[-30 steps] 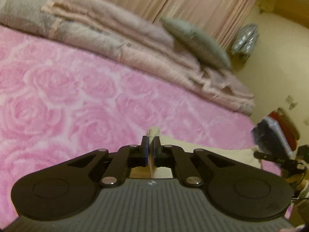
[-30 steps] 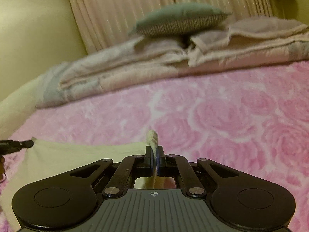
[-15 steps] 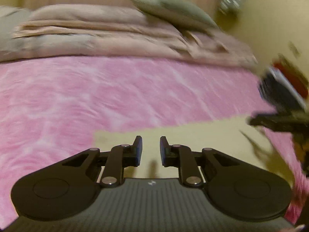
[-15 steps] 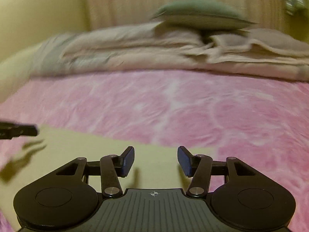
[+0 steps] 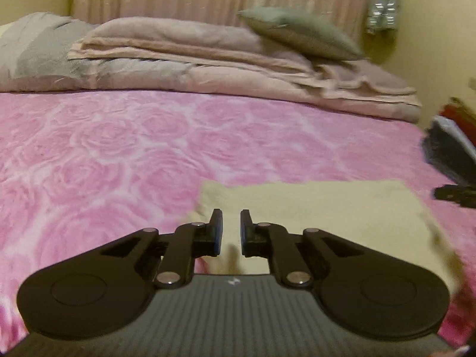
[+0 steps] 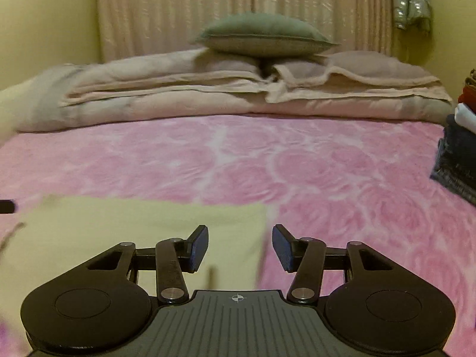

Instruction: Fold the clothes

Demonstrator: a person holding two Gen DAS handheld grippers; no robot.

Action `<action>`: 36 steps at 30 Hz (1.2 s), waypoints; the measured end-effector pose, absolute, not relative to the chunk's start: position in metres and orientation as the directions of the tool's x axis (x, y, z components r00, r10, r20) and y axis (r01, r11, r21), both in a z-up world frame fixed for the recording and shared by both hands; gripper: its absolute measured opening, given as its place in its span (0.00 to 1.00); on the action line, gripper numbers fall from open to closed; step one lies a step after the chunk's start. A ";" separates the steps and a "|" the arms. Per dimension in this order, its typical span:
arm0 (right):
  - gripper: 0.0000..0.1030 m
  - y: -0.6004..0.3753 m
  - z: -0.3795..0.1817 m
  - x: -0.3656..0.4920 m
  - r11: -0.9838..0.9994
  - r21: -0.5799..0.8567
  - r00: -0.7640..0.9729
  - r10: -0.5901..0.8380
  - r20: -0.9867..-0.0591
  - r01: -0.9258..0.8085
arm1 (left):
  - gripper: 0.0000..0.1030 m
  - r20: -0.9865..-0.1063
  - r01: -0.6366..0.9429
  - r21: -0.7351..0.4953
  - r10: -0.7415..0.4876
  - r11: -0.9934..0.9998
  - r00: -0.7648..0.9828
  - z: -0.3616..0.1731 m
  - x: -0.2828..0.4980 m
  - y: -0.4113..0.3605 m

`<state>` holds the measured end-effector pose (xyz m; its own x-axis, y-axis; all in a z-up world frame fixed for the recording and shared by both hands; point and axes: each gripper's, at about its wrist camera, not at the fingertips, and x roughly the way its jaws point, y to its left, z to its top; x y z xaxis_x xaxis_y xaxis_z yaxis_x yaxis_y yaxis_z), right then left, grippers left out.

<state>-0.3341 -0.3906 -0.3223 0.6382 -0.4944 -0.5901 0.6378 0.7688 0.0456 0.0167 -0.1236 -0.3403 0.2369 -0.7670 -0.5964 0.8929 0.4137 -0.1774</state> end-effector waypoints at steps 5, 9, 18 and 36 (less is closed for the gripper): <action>0.51 -0.330 -0.350 -0.336 0.834 0.042 0.662 -0.406 -0.630 0.551 | 0.14 -0.653 0.913 -0.161 -0.734 0.375 0.186 -0.367 -0.041 -0.112; 0.50 -0.336 -0.387 -0.338 0.801 0.046 0.583 -0.393 -0.711 0.597 | 0.08 -0.691 0.876 -0.149 -0.682 0.459 0.240 -0.388 -0.041 -0.115; 0.50 -0.307 -0.342 -0.365 0.792 0.079 0.629 -0.415 -0.657 0.606 | 0.11 -0.683 0.868 -0.095 -0.666 0.488 0.299 -0.354 -0.079 -0.087; 0.50 -0.284 -0.372 -0.381 0.757 0.035 0.525 -0.417 -0.742 0.652 | 0.18 -0.772 0.790 -0.033 -0.518 0.612 0.369 -0.372 -0.103 -0.057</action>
